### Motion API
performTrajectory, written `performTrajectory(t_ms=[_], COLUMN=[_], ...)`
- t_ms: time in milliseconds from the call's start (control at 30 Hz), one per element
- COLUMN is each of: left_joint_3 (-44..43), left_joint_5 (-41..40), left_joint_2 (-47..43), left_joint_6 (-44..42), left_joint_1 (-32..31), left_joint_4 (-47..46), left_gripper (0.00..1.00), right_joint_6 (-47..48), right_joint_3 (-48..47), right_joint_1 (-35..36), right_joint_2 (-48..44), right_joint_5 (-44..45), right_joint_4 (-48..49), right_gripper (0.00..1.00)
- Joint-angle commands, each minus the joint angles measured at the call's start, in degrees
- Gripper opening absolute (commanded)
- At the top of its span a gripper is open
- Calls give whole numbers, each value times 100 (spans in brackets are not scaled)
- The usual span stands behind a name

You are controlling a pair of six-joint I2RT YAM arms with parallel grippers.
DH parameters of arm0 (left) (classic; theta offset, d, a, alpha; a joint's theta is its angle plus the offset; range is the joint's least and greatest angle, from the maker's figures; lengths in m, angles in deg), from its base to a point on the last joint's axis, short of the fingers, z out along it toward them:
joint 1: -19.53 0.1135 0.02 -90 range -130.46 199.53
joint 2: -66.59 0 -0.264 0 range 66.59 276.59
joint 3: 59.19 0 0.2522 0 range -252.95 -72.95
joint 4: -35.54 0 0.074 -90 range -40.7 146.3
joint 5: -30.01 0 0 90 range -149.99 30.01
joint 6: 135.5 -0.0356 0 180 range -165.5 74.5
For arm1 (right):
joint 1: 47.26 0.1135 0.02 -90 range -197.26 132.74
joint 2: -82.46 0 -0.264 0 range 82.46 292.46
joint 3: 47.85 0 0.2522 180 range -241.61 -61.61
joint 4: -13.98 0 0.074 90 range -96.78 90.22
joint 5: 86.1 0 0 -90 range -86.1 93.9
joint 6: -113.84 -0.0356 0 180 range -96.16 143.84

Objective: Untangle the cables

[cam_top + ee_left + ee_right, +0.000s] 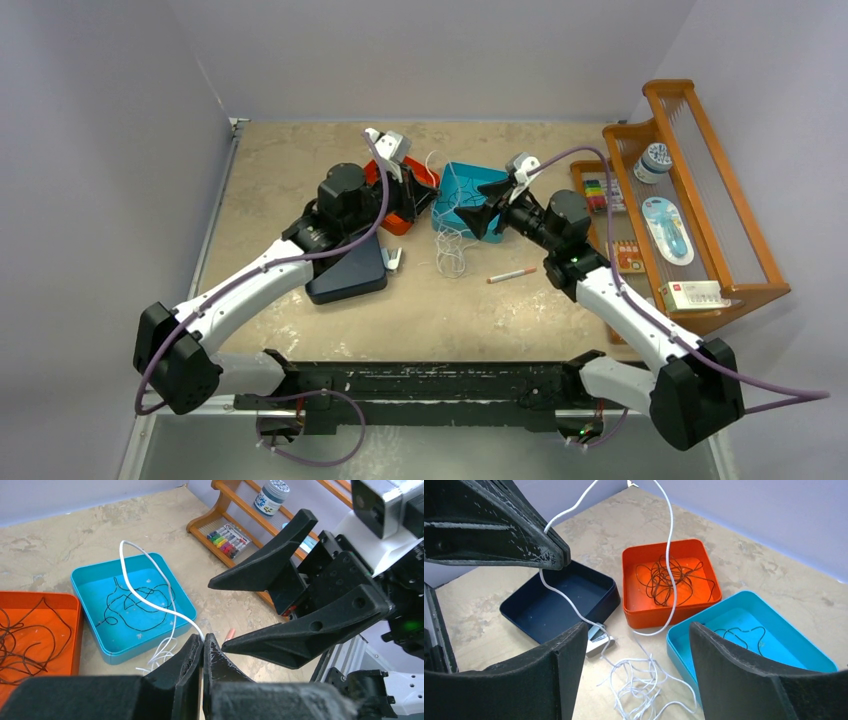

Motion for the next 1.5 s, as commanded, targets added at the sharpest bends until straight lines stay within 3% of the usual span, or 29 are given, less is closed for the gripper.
performTrajectory(t_ms=[0,133,267,367,467,933,1133,1267,1467], left_joint_3=[-441,-586,-794,-902,-1044,-1594,-1804,-2080,-2673], left_joint_5=[71,-12,31,2,-13,565,751,868,1152], left_joint_2=[-199,-178,-151,-176,-171,-29,4,63,170], left_joint_6=[-139,-121,-137,-238,-359,-561,-628,-596,-339], left_joint_1=[-28,-28,-28,-26,-24,-69,-84,-90,-93], left_joint_4=[46,199,385,521,676,1141,1305,1353,1367], left_gripper=[0,0,0,0,0,0,0,0,0], right_joint_6=[123,206,489,569,716,946,505,-24,-867], right_joint_3=[-13,-65,-113,-64,-80,-507,-672,-606,-535], right_joint_1=[13,99,322,376,429,508,509,506,525], right_joint_2=[144,308,432,419,435,1323,1799,2242,2934], right_joint_5=[-251,-425,-55,112,94,385,-73,-349,-824], right_joint_4=[862,1099,1078,1232,1279,1995,2581,3175,3881], right_gripper=[78,80,82,94,99,99,99,93,66])
